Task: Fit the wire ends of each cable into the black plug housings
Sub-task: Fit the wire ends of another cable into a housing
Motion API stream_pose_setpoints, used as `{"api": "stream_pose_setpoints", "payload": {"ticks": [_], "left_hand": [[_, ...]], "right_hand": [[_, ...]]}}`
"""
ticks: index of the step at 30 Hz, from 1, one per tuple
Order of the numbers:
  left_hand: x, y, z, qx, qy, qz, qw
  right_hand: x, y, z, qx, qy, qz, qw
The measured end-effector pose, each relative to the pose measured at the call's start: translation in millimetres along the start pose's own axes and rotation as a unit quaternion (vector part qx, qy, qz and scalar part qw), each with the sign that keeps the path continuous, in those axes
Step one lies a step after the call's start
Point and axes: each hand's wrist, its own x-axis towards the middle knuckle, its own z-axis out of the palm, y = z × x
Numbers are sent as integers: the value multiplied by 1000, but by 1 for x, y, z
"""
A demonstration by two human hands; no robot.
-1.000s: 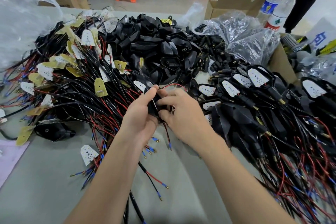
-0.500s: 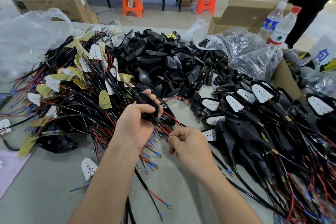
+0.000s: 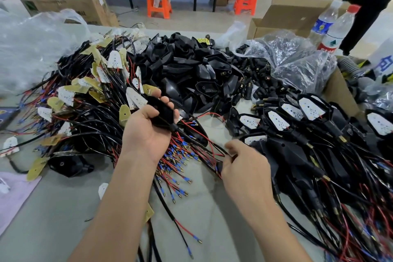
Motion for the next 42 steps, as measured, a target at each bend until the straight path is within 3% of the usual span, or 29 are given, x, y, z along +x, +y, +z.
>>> {"api": "stream_pose_setpoints", "payload": {"ticks": [2,5,8,11,16,21,25,33,37,42], "left_hand": [[-1,-4,0,21,-5,-7,1000],[-3,-10,3,48,-28,-14,998],[-5,-11,8,72,-39,-24,996],[-8,-6,8,49,-27,-29,998],[-6,6,3,-8,-6,-18,1000],[-6,2,-2,-67,-9,-2,998],[-8,1,-2,-57,-14,-7,998],[-7,1,-3,143,-59,-47,987],[-7,9,-11,111,-105,-11,988],[-7,14,-16,37,-138,19,990]], "right_hand": [[-1,-5,0,32,50,-51,997],[-2,-24,10,127,-38,-83,988],[3,-34,25,204,-119,-38,971],[13,-34,27,223,-127,-18,966],[13,-35,27,251,-155,-67,953],[7,-28,41,304,-108,-54,945],[8,-31,46,384,-109,-20,917],[9,-35,46,427,-97,12,899],[6,-35,39,472,-98,24,876],[5,-33,38,470,-108,28,875]]}}
